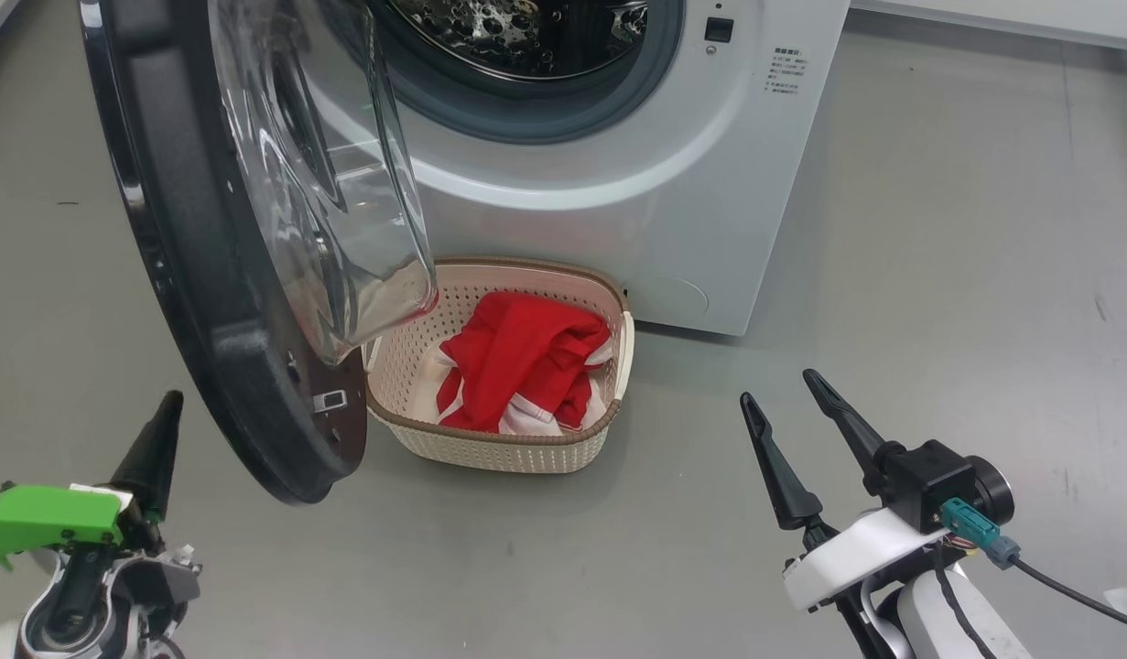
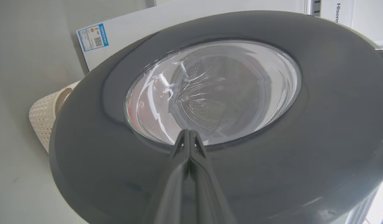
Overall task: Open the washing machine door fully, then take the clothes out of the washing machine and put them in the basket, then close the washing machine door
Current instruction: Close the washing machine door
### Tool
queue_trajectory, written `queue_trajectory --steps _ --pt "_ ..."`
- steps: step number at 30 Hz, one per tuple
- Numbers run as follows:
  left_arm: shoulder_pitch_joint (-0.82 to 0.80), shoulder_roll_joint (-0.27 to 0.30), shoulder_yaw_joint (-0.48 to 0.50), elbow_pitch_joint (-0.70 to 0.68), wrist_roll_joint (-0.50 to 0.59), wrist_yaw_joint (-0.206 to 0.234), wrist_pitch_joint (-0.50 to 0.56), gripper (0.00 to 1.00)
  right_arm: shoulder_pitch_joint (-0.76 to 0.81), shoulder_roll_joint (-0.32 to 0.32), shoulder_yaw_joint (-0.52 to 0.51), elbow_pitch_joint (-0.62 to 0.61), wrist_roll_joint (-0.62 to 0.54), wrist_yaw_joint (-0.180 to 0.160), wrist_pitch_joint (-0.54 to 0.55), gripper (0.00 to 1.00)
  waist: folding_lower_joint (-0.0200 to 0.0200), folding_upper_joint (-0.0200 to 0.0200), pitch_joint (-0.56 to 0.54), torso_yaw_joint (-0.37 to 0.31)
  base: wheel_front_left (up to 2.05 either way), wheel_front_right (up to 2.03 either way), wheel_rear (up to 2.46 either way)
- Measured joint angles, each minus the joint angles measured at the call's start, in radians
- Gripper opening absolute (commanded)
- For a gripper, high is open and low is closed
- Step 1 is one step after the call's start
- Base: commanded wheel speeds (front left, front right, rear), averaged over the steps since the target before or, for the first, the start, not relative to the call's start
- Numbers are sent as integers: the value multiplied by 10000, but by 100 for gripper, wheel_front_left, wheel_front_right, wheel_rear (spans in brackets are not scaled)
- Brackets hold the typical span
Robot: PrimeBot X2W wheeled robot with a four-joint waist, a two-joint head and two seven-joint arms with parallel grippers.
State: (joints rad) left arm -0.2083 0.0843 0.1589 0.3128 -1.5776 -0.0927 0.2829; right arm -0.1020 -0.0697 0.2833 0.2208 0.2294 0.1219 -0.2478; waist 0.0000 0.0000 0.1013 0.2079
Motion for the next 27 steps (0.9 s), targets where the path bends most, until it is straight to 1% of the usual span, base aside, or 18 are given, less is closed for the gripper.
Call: queue_trajectory --steps 4,8,12,18,21,25,27 --pt "-33 -29 12 -136 -911 288 968 0 0 0 0 2 0 0 0 100 0 0 1 -41 0 0 0" --pt "-122 -33 119 -316 -1538 614 1590 0 0 0 -8 4 0 0 0 100 0 0 -8 -61 0 0 0" --pt "-137 -59 127 -468 -2046 836 2140 0 0 4 -12 6 -2 0 0 100 0 0 -25 -85 0 0 0" --pt "-162 -81 127 -700 -2297 1241 2615 0 -1 15 35 10 -2 0 0 100 0 0 -30 -165 0 0 0" --pt "-160 -79 171 -878 -2564 1336 2761 0 -2 44 140 21 -2 2 0 100 0 0 -4 -280 0 0 0" --pt "-160 -75 186 -1066 -2610 1499 2892 0 -7 46 163 19 -2 2 0 100 0 0 59 -477 0 0 0" --pt "-160 -79 148 -1160 -2615 1515 2918 0 -13 44 171 19 -2 2 0 100 0 0 107 -585 0 0 0"
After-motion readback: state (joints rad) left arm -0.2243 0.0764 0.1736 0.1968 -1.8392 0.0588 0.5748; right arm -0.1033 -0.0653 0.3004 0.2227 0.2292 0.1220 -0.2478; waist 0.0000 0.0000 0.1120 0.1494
